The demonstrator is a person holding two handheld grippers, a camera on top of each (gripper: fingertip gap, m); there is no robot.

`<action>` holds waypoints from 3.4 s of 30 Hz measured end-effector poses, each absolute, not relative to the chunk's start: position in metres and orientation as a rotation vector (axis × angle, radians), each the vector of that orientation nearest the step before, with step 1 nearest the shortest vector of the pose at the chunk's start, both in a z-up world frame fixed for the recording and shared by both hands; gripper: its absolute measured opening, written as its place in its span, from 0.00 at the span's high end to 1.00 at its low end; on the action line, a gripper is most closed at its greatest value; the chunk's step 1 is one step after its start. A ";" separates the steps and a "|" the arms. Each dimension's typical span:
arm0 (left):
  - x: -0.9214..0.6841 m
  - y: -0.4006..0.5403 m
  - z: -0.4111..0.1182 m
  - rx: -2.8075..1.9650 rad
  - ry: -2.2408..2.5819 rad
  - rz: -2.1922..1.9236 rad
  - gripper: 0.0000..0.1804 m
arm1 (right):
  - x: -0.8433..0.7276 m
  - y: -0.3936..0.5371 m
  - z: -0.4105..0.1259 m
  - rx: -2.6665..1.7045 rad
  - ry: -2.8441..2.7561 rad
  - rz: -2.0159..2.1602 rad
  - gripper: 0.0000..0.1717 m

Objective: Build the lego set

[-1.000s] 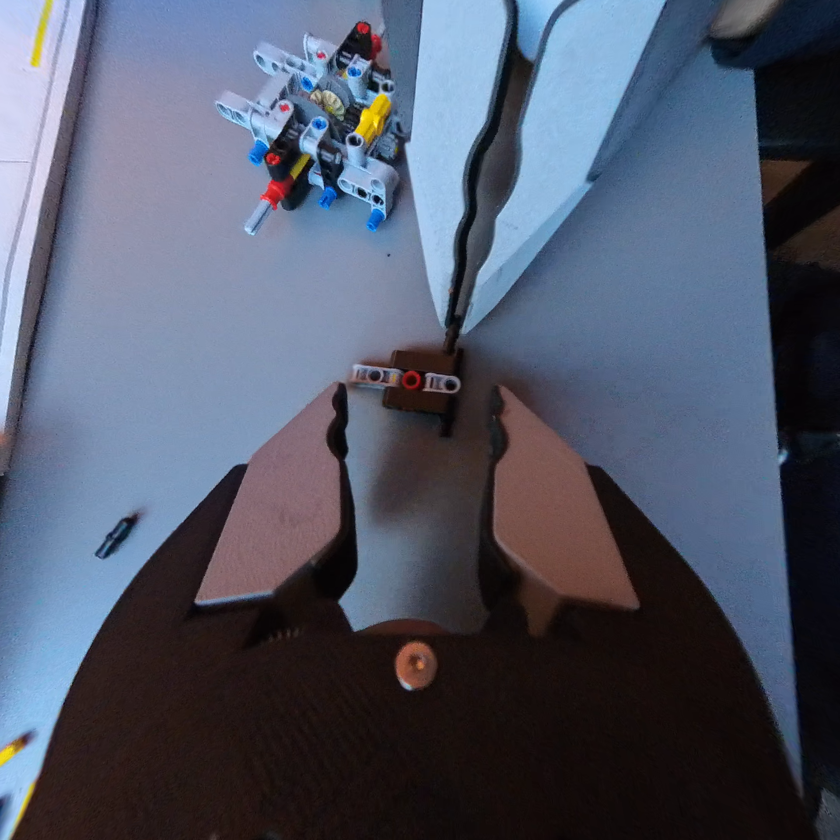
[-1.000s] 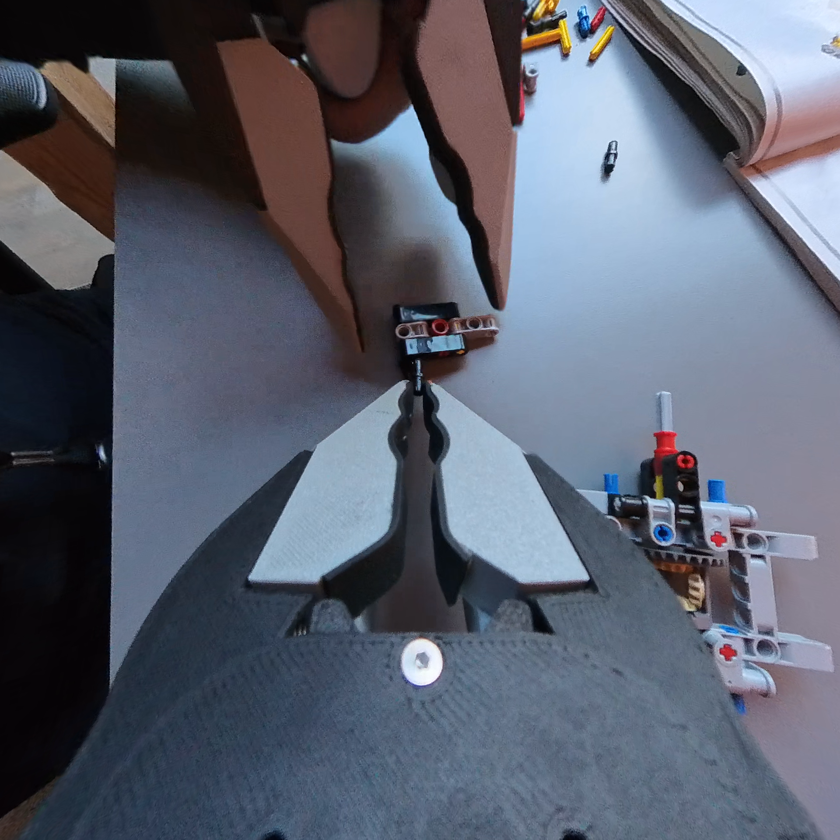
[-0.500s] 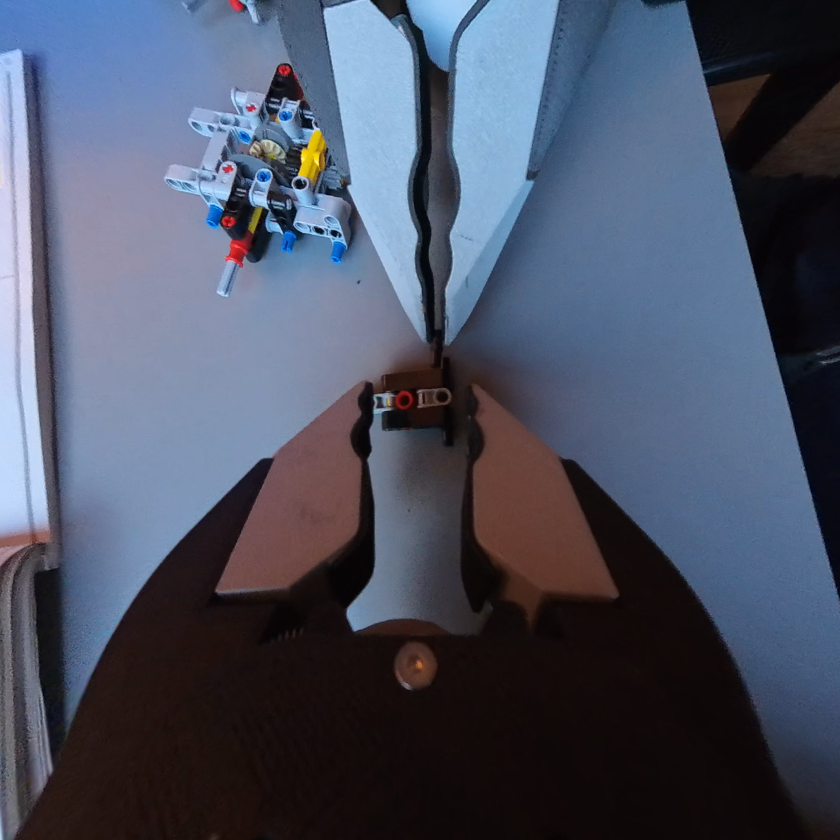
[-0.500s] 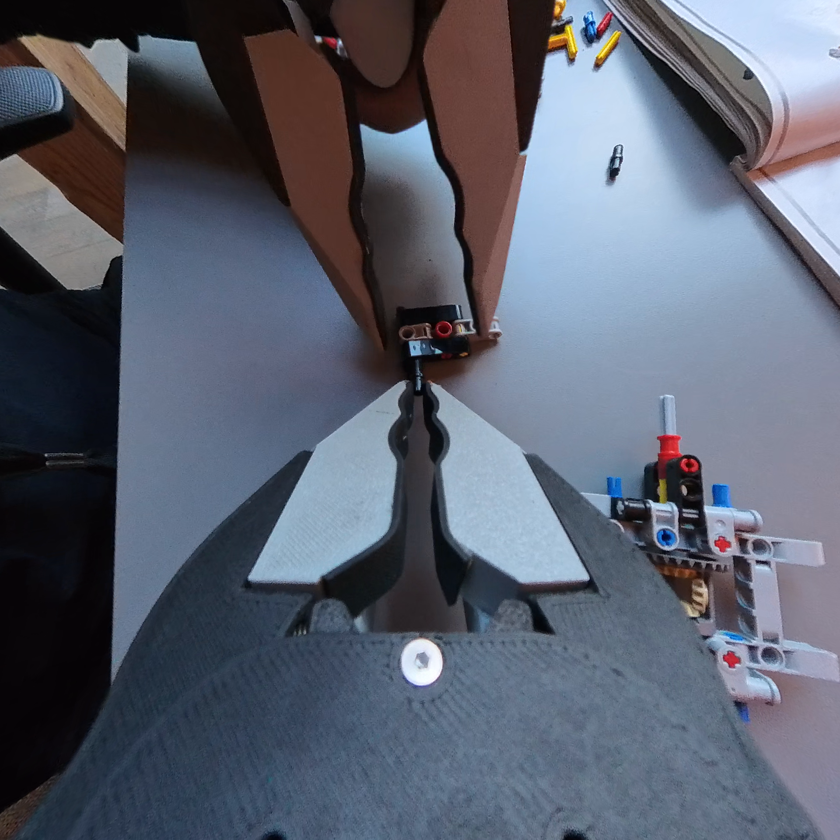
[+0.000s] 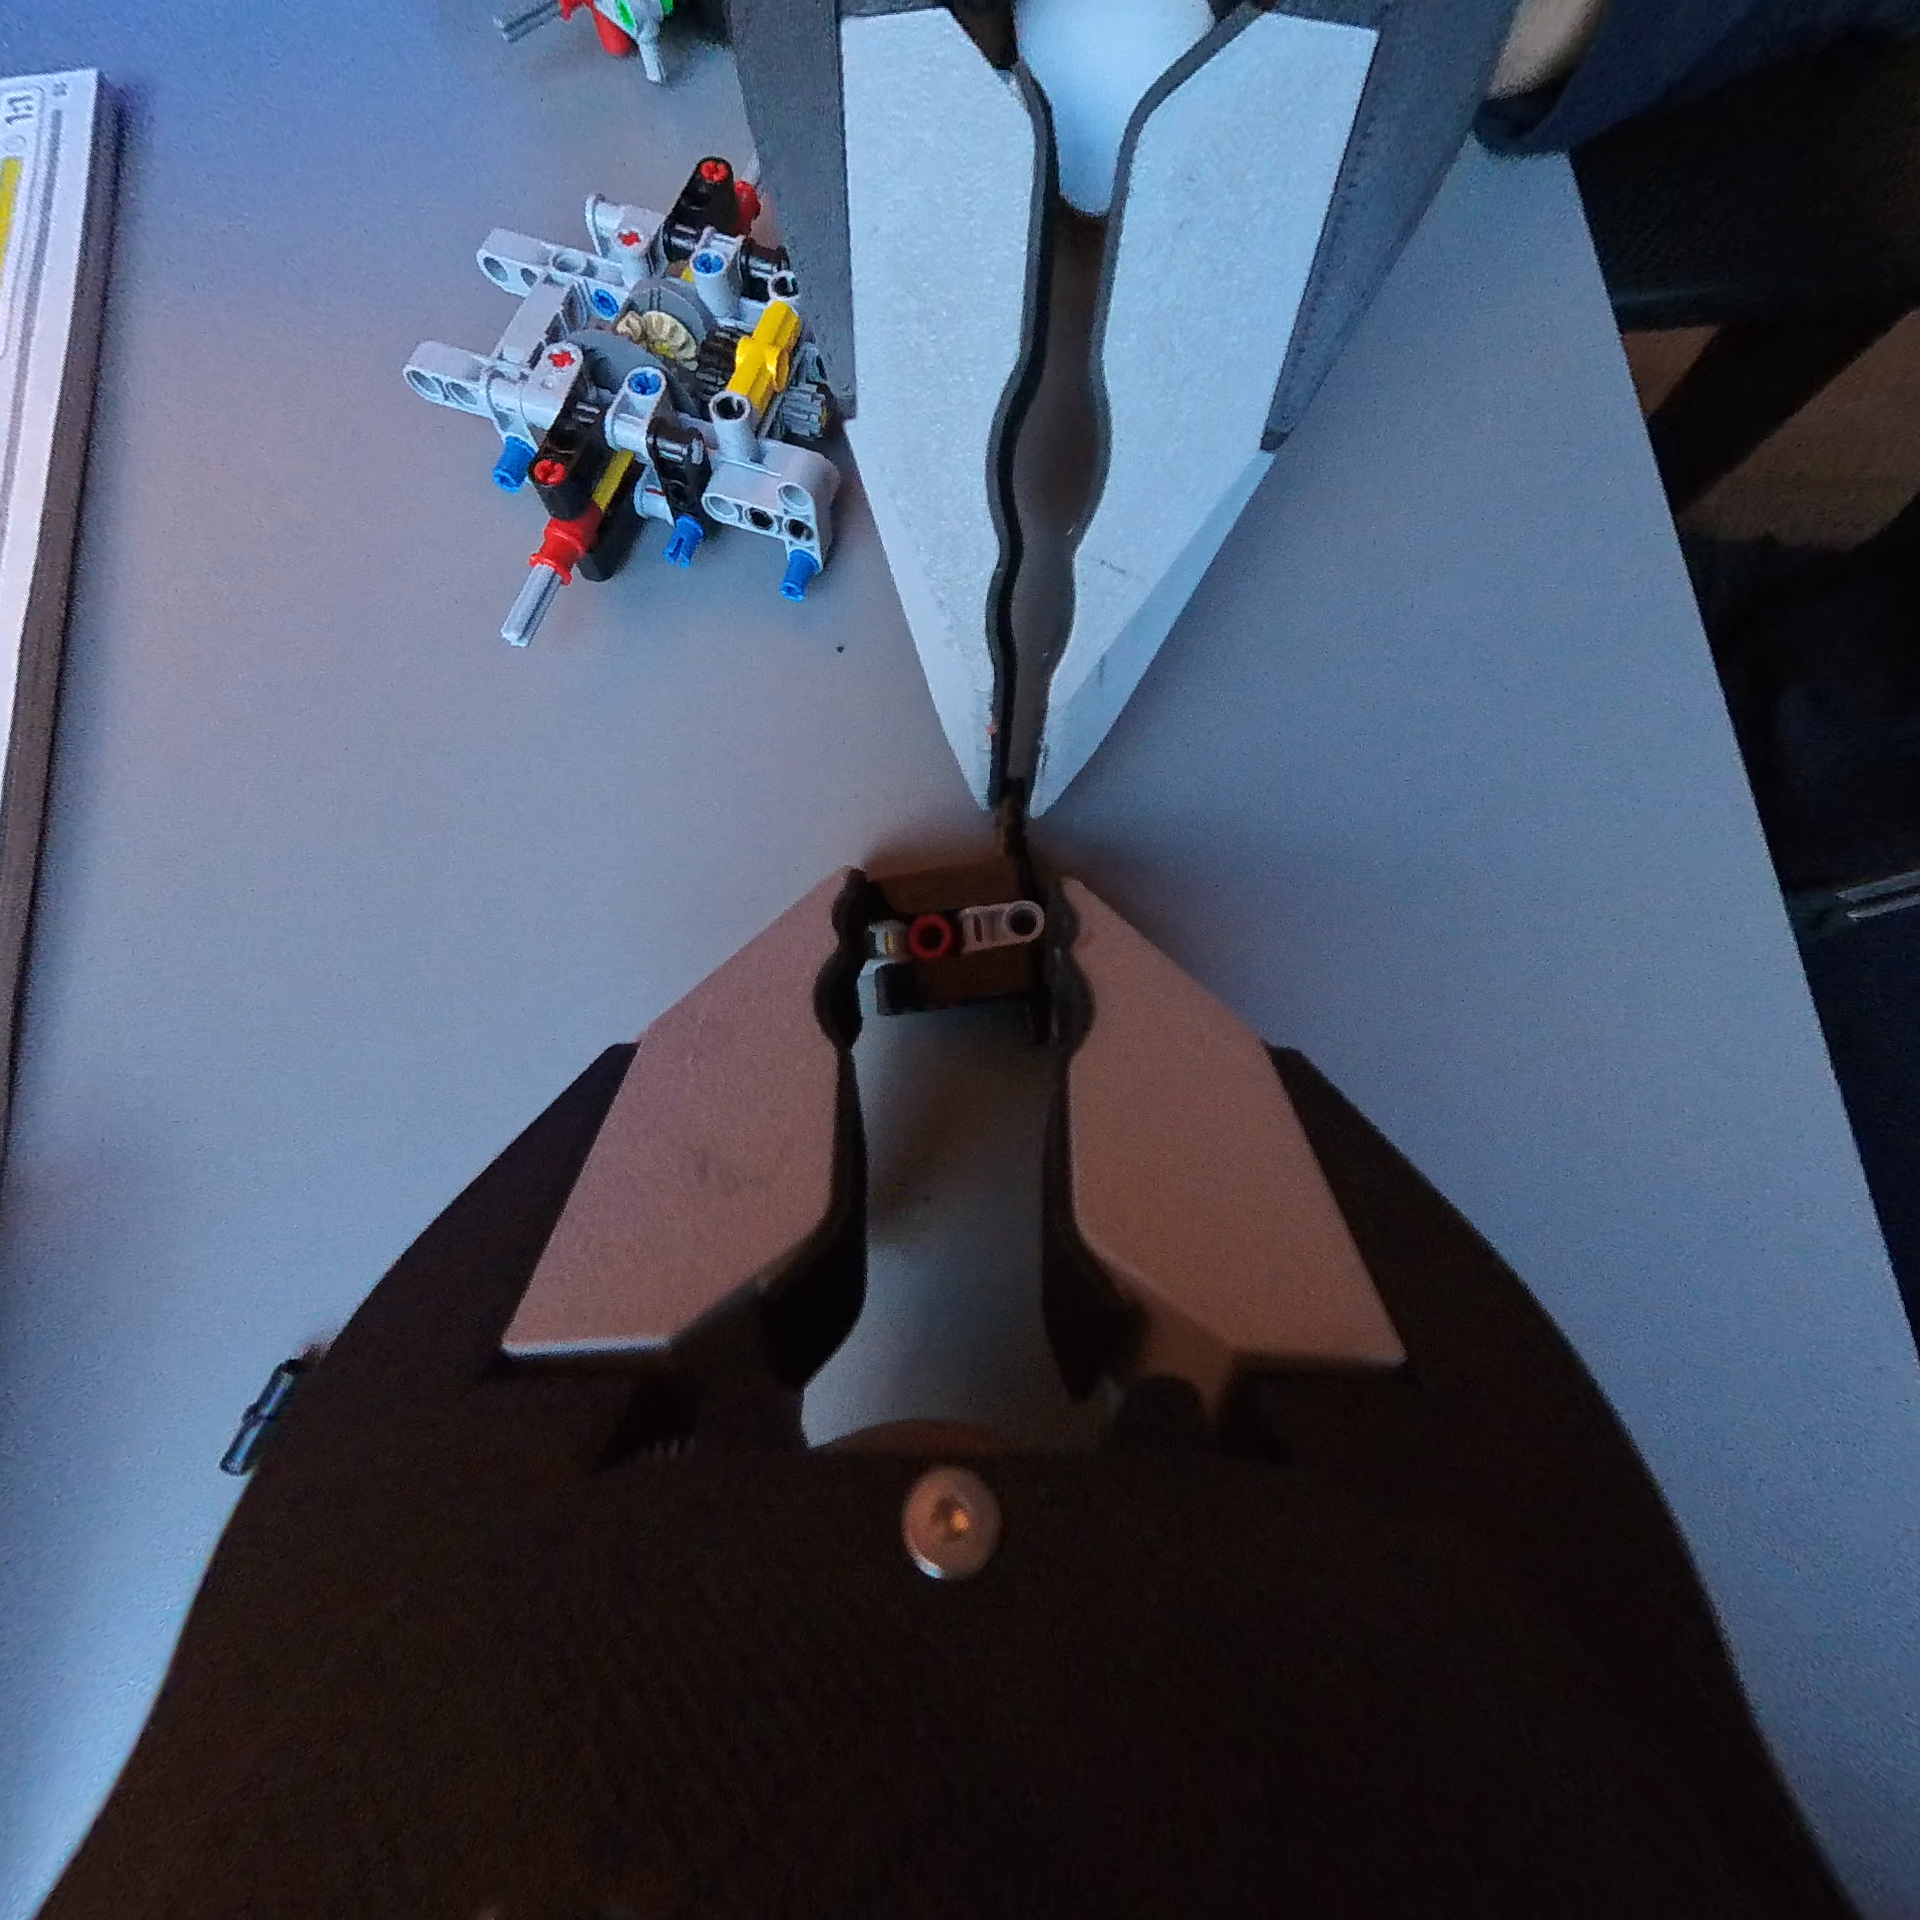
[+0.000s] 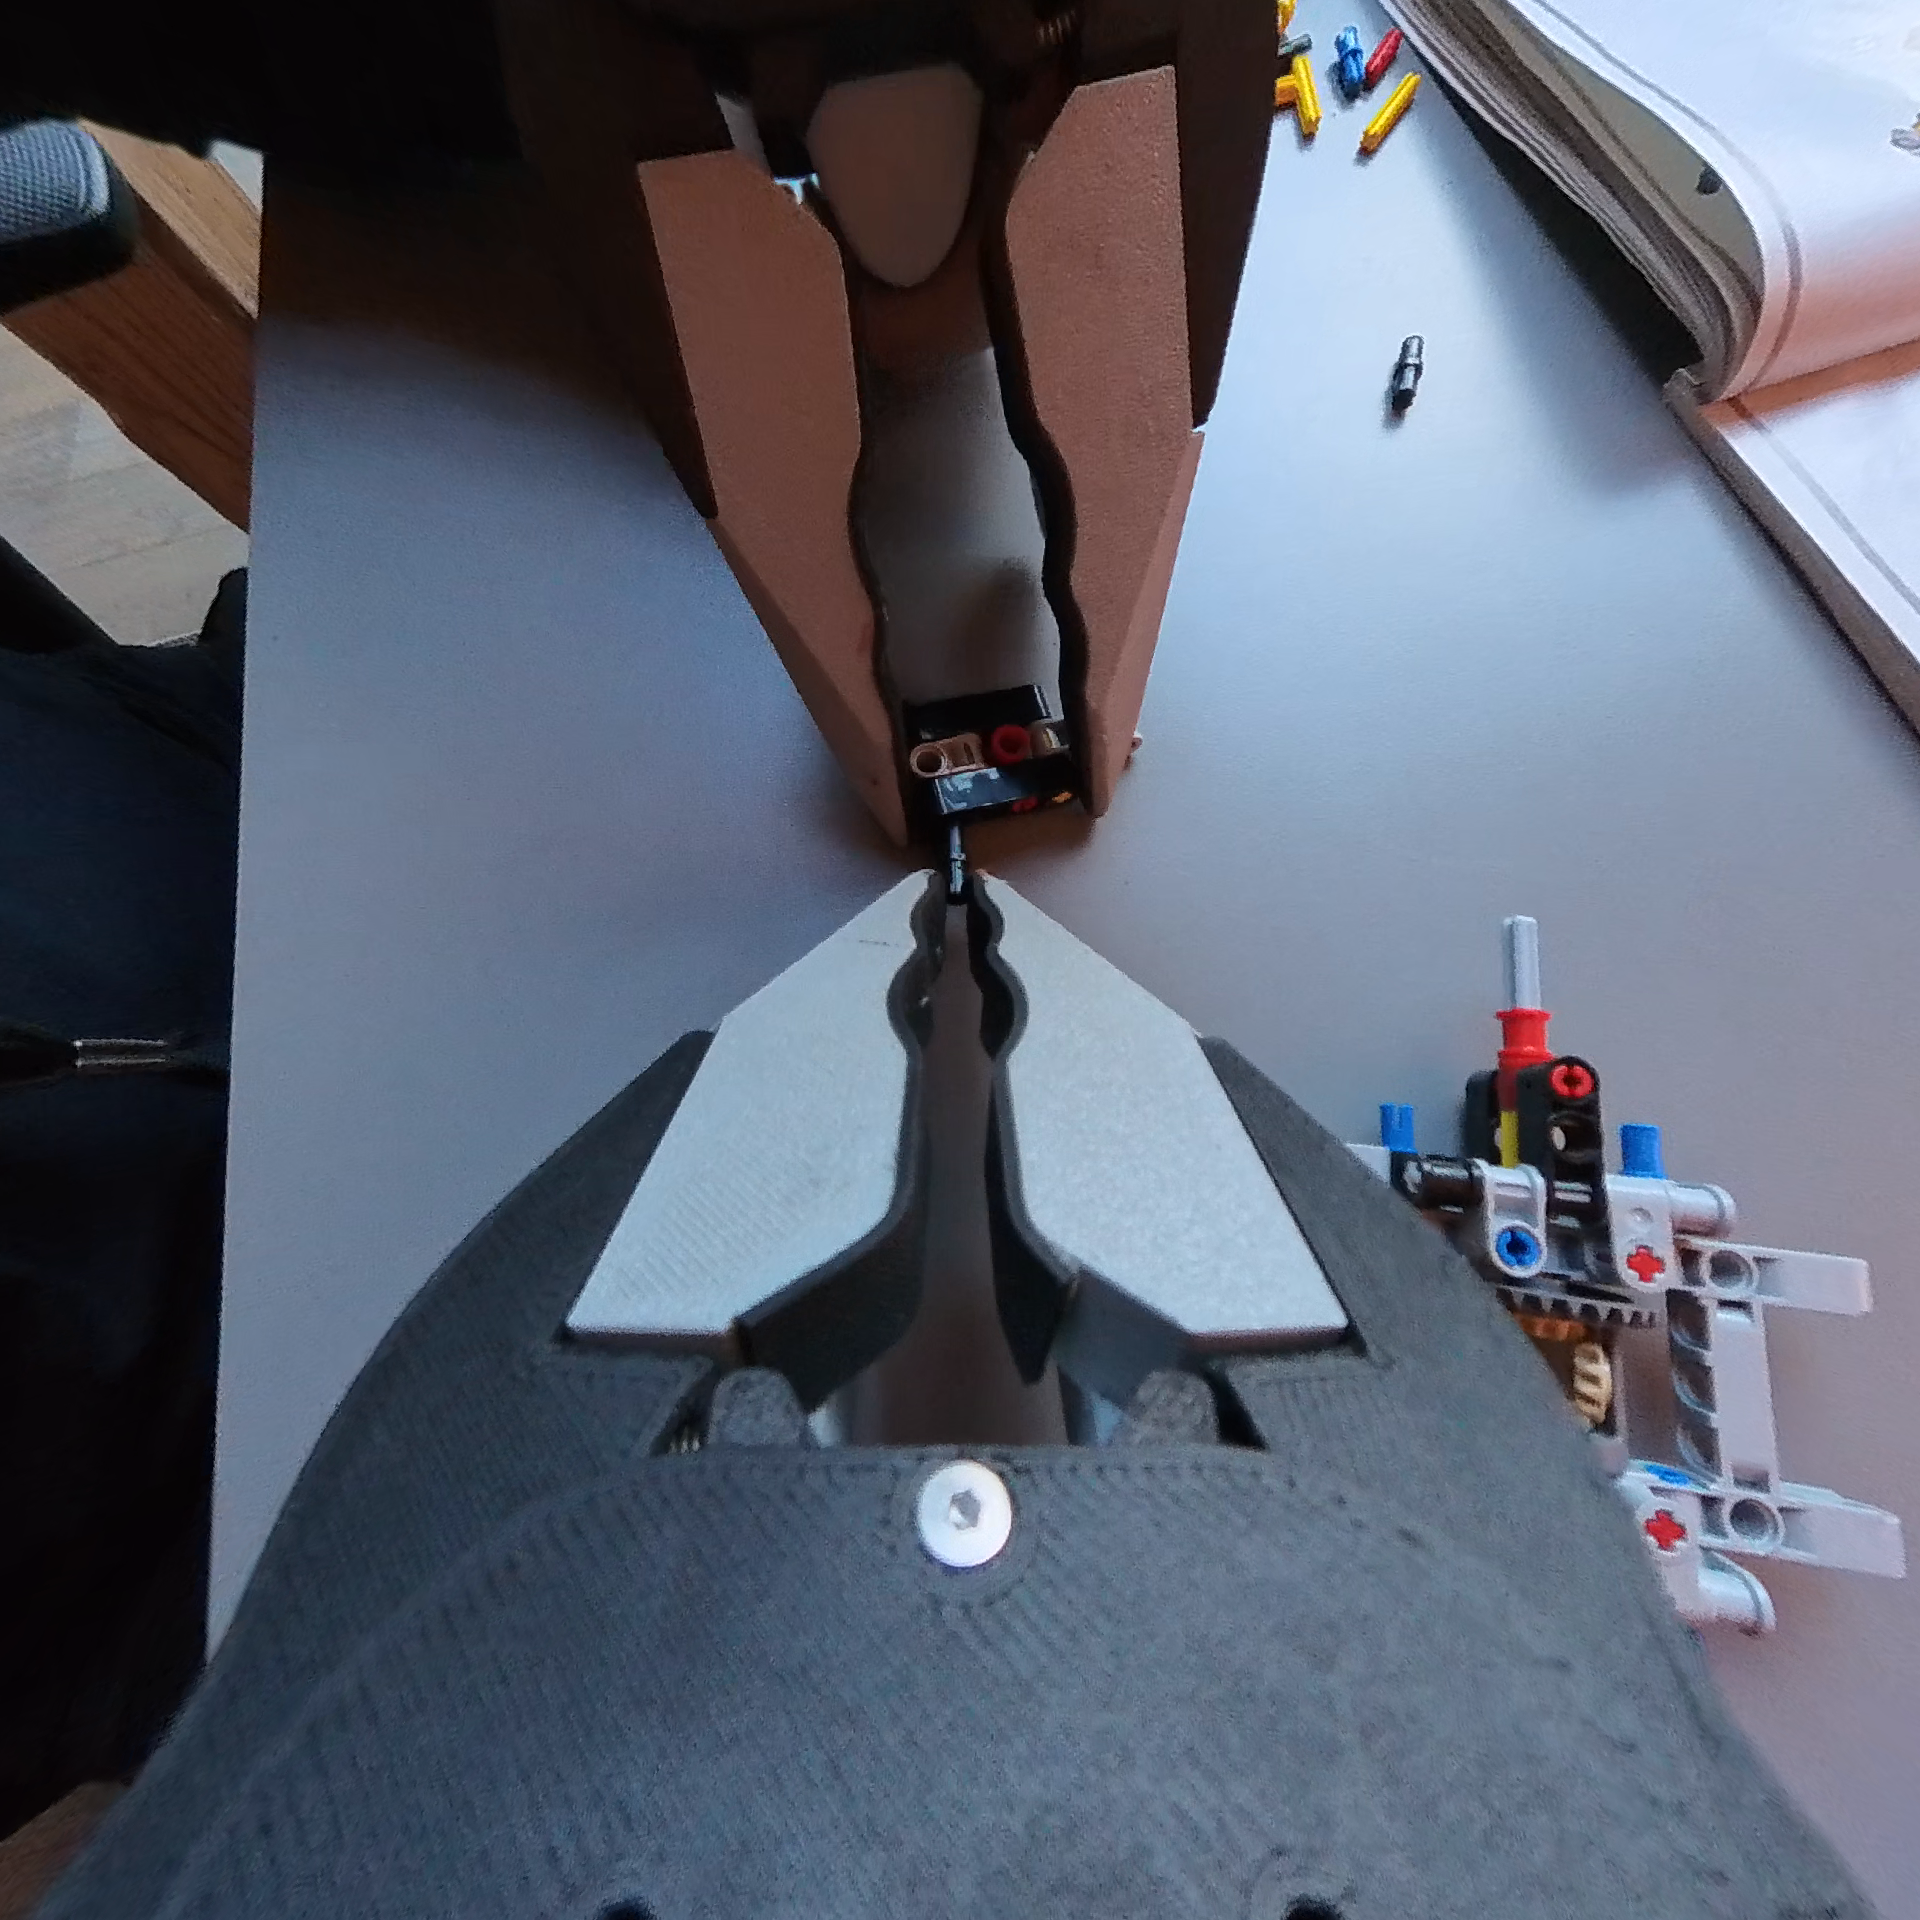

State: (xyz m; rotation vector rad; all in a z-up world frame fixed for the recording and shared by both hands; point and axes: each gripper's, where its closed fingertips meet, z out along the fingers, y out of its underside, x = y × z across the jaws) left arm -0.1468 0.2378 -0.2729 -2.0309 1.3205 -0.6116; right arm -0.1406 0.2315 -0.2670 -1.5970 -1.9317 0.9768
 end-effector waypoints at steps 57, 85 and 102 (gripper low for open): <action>-0.145 0.234 -0.274 -1.985 1.359 -0.578 0.83 | -0.139 0.225 -0.267 -1.518 -2.129 1.116 1.00; -0.147 0.233 -0.245 -1.865 1.308 -0.538 0.88 | -0.138 0.235 -0.256 -1.510 -2.009 1.153 1.00; -0.137 0.232 -0.251 -1.823 1.370 -0.450 0.98 | -0.141 0.231 -0.253 -1.521 -1.994 1.209 1.00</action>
